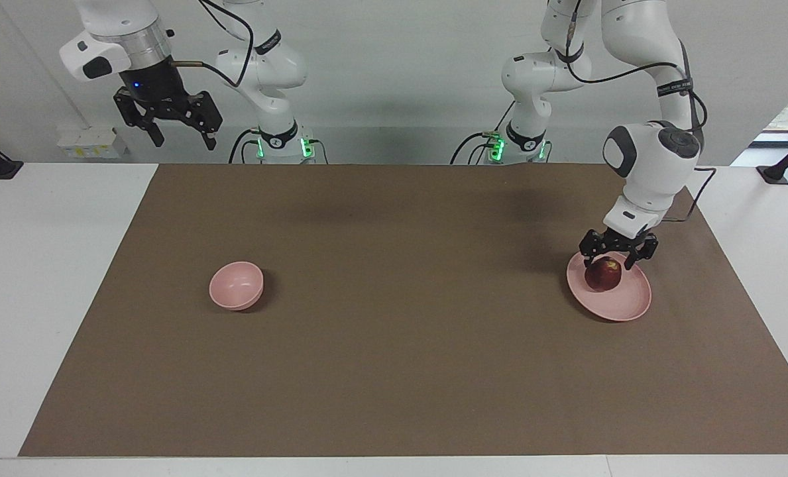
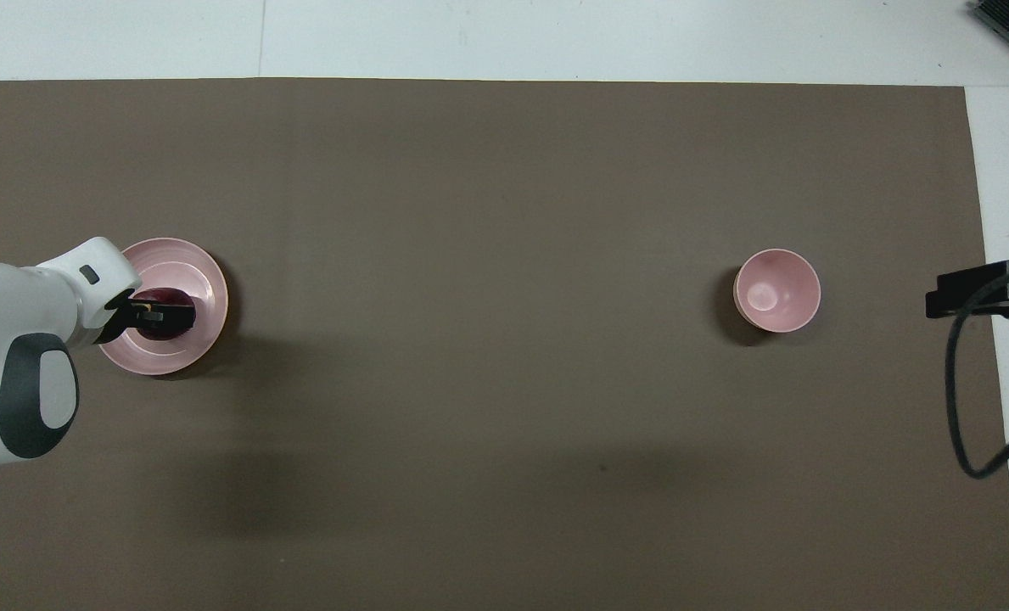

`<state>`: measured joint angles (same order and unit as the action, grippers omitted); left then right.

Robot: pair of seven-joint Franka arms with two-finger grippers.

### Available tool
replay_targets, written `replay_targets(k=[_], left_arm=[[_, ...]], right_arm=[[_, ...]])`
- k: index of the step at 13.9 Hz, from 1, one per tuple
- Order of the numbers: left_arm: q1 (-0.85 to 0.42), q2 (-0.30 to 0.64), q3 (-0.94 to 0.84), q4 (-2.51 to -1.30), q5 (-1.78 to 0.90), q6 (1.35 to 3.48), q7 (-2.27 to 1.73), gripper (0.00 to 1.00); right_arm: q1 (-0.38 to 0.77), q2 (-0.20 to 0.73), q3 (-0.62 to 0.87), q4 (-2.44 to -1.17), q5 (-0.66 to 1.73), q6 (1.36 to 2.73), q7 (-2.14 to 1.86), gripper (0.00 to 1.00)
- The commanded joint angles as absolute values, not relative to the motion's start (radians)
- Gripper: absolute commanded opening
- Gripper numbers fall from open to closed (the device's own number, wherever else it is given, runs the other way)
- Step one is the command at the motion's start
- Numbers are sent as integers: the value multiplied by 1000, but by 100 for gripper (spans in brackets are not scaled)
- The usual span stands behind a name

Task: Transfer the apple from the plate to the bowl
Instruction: 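Reach the left gripper down and grasp the red apple on the plate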

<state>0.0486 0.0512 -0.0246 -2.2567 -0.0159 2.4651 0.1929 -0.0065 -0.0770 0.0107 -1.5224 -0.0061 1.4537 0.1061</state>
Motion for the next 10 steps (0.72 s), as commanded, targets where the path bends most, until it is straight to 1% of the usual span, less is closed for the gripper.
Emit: replay_targets(k=[1,2,3,4,5,10], left_arm=[[55,38,-26,-2293,-26,2525,210,100],[57,38,-26,-2293,-32,2529,212,94],[57,40,-26,-2292,-57,2549,210,30],[58,47,-26,-2290,-86,2565,210,4],[58,49,-25,-2287,-97,2566,212,0],[57,52,-25,-2278,-97,2565,215,0]], right_arm=[[-21,-69,15,-1508,15,1448,95,100],[-21,-69,15,-1508,15,1448,95,100],[-21,-69,15,-1508,15,1448,95,100],[-21,-69,15,-1508,15,1447,95,100],[-21,-69,15,-1508,15,1448,95,100],[-8,-71,23,-1508,5,1414,81,100]])
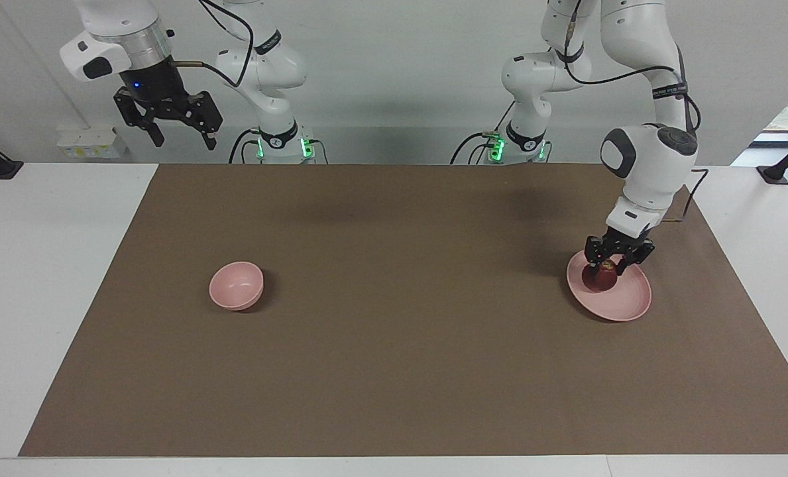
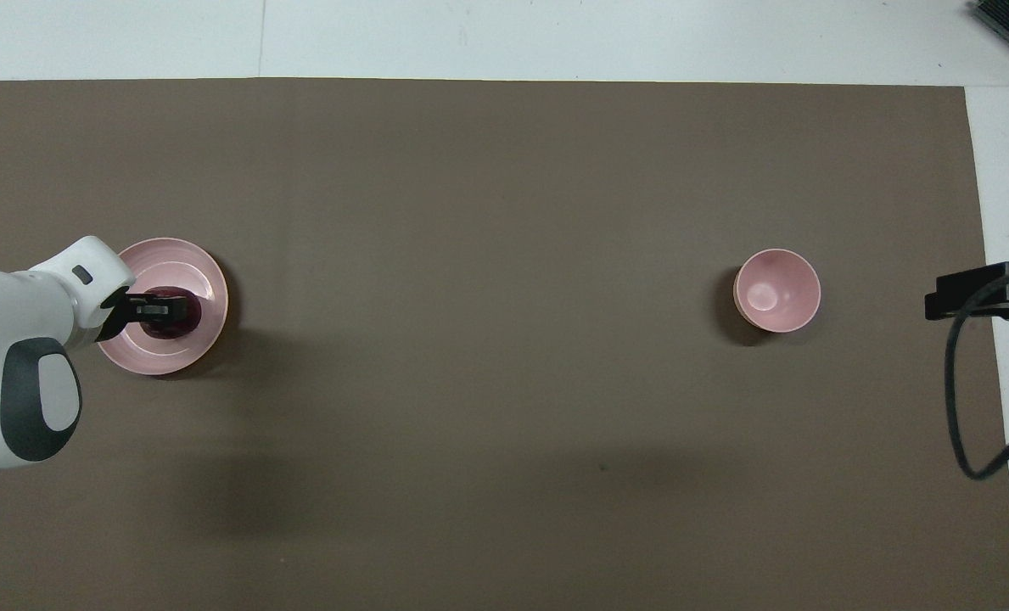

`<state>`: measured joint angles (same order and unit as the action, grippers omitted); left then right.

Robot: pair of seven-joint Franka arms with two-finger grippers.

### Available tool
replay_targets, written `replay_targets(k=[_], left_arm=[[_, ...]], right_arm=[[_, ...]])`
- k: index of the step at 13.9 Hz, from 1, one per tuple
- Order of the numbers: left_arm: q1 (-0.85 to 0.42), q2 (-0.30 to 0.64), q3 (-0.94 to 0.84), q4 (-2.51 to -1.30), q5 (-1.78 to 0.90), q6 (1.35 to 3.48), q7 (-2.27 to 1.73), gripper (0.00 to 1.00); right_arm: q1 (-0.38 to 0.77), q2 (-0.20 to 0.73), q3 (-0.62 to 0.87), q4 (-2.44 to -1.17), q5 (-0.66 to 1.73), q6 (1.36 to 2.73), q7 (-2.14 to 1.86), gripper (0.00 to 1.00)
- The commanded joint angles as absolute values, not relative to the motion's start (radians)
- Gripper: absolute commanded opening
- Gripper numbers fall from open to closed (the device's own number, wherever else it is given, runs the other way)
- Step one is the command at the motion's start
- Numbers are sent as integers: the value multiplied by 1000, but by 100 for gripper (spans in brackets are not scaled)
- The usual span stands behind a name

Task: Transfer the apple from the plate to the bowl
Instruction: 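Reach the left gripper down and grasp the red apple on the plate, then lift the apple with the left gripper while the right gripper approaches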

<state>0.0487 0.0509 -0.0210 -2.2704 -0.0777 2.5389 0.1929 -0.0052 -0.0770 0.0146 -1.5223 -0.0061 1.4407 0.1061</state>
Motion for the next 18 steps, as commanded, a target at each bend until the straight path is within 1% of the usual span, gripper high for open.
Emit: replay_targets(k=[1,3,5,7,9,13,15,18], left_arm=[[55,55,-25,-2266,-97,2563,216,0],[57,43,-25,-2235,-97,2546,216,0],[58,2,-25,-2230,-97,2522,216,0],[49,-14,-32,-2195,-119,2456,216,0],[31,-14,-41,-2154,-300,2405,218,0],[-80,-3,-41,-2120,-587,2410,218,0],[-109,-3,-46,-2118,-745,2416,218,0],[-135,-5,-98,-2120,-981,2427,232,0]], right_arm=[[-8,-78,25,-1517,17,1413,80,100],[-6,-89,26,-1546,61,1454,95,100],[8,-86,31,-1603,104,1509,144,100],[73,-80,31,-1656,126,1609,243,100],[138,-45,29,-1675,182,1676,368,100],[247,44,29,-1677,271,1802,585,100],[285,92,31,-1677,331,1862,685,100],[345,173,31,-1677,432,1998,848,100]])
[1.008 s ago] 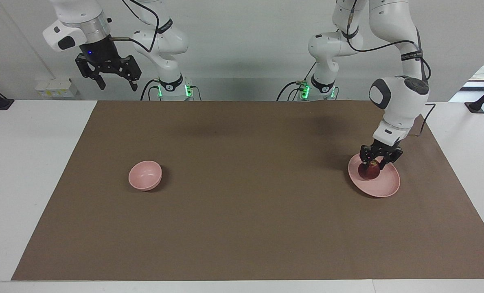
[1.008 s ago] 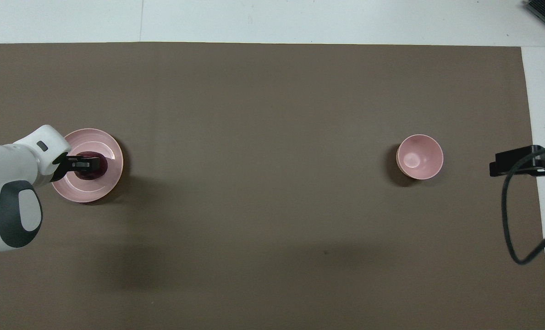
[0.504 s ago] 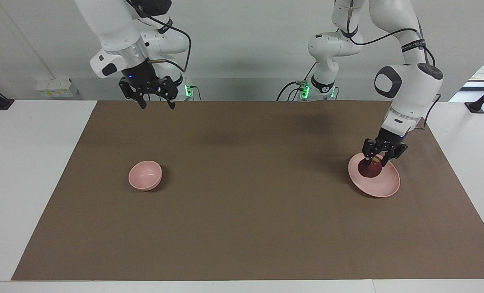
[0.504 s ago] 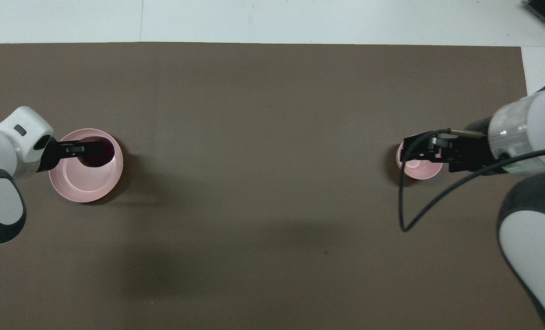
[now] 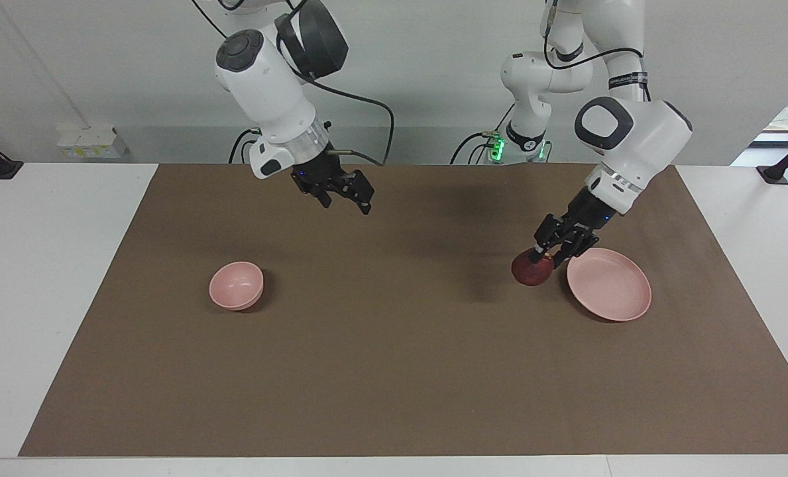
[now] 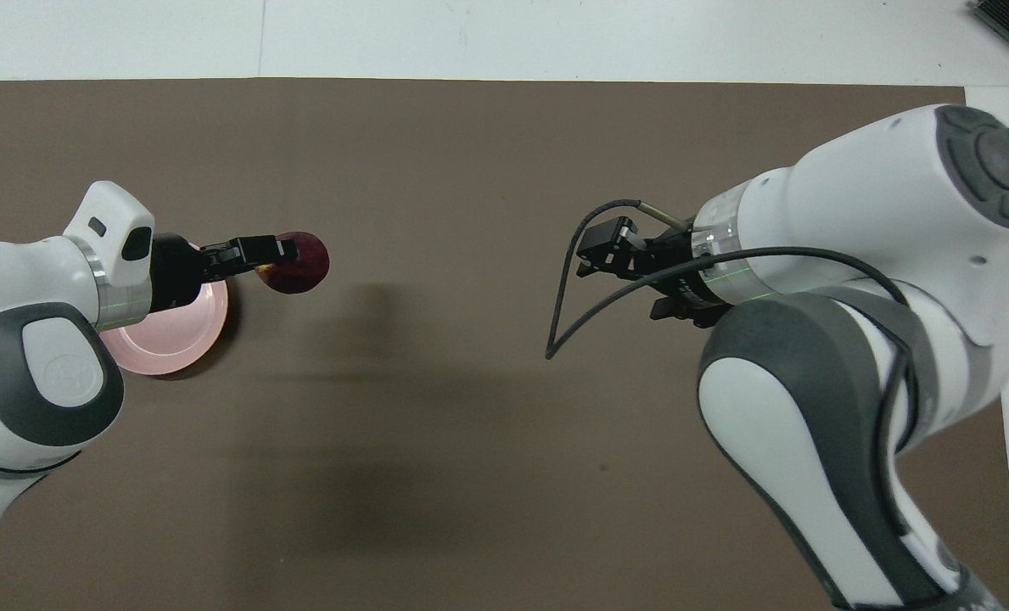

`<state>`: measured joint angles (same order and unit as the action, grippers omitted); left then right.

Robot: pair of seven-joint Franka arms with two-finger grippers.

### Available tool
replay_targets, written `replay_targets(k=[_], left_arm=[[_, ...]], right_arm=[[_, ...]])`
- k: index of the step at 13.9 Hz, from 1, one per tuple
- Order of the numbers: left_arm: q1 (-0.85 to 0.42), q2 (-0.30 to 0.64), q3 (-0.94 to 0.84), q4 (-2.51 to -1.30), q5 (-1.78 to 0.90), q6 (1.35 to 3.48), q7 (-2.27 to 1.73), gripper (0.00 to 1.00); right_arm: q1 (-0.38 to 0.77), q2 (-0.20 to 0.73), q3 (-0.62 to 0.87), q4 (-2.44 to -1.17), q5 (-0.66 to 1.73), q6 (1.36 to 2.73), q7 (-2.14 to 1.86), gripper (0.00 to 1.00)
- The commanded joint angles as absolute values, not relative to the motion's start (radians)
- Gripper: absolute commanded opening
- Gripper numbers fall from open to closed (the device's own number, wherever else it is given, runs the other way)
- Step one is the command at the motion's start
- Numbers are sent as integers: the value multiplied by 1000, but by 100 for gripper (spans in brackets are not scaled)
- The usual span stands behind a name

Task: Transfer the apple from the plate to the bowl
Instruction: 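Lift the apple with the left gripper while the right gripper approaches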

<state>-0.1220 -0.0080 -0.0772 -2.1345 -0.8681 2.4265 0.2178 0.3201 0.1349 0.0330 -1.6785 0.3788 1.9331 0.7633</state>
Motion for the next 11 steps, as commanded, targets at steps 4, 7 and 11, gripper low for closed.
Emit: replay_targets(k=[4,7,11], left_arm=[[-132,-11,-305,-2129,-1236,2684,239,0],[-136,-12,-380,-2126,-1317,2730,242,0],[-138,-11,-485,-2118,-1359,2832,242,0]], right_arm=[[362,245,31,-1675,658,2153,1037,100],[382,281,35,-1672,759,2220,1092,100],[385,287,35,-1667,761,2244,1101,100]])
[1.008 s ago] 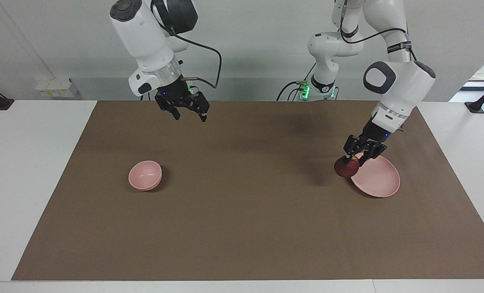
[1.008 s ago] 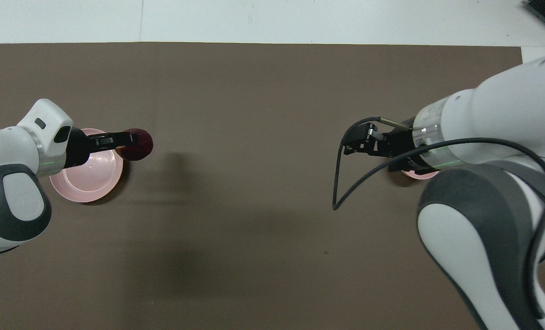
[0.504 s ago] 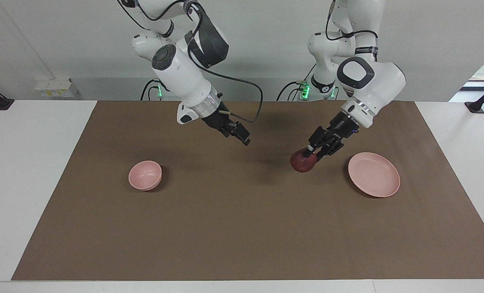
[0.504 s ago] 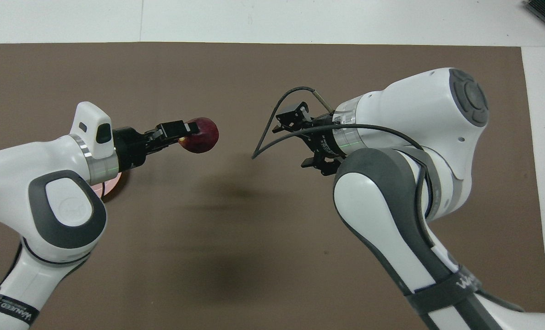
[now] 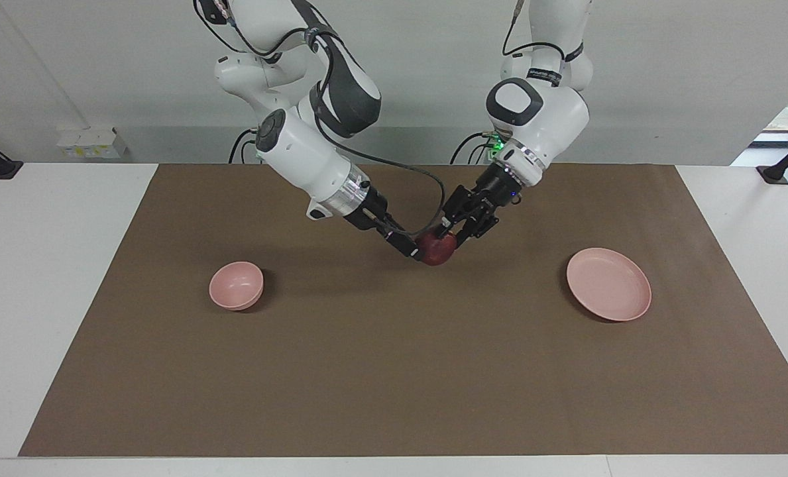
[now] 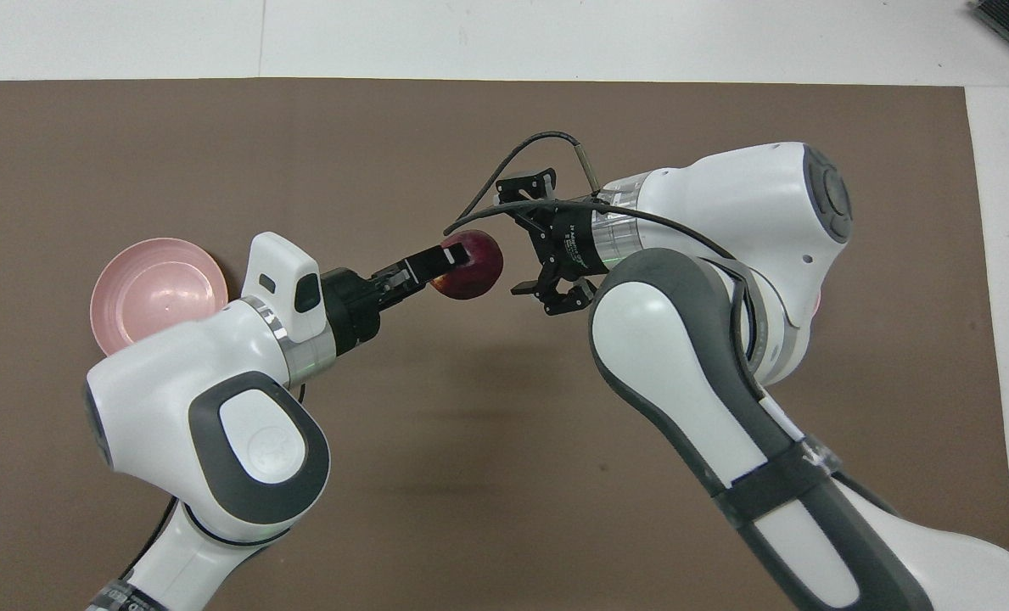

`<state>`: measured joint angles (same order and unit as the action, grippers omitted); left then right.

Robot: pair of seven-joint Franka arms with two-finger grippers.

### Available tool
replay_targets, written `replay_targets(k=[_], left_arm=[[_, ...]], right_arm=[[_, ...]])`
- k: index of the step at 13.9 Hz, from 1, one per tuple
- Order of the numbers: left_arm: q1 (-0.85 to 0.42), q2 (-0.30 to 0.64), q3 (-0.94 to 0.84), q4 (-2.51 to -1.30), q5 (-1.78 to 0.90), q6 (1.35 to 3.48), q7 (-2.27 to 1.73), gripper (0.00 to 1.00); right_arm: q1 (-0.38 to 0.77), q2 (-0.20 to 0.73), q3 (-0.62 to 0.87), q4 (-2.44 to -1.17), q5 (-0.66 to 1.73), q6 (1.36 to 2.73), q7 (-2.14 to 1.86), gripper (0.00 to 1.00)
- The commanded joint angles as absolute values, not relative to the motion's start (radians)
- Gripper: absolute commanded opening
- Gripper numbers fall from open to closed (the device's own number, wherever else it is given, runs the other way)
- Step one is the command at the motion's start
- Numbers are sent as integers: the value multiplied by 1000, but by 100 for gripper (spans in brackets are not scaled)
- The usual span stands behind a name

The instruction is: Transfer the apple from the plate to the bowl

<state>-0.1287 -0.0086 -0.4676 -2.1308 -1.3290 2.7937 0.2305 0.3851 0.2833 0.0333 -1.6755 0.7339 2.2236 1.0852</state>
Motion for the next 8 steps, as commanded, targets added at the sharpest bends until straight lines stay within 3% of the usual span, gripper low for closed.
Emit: replay_targets(k=[1,6,8], left_arm=[[-137,-9,-498,-2111,-1364,2833,242,0],[-133,-14,-532,-2086,-1381,2846,241,0],[-135,-5,-557,-2021,-1409,2864,241,0]], right_arm=[[387,287,35,-1666,764,2244,1101,100],[390,285,37,-1677,762,2230,1098,100],[407,285,35,-1678,761,2221,1095,100]])
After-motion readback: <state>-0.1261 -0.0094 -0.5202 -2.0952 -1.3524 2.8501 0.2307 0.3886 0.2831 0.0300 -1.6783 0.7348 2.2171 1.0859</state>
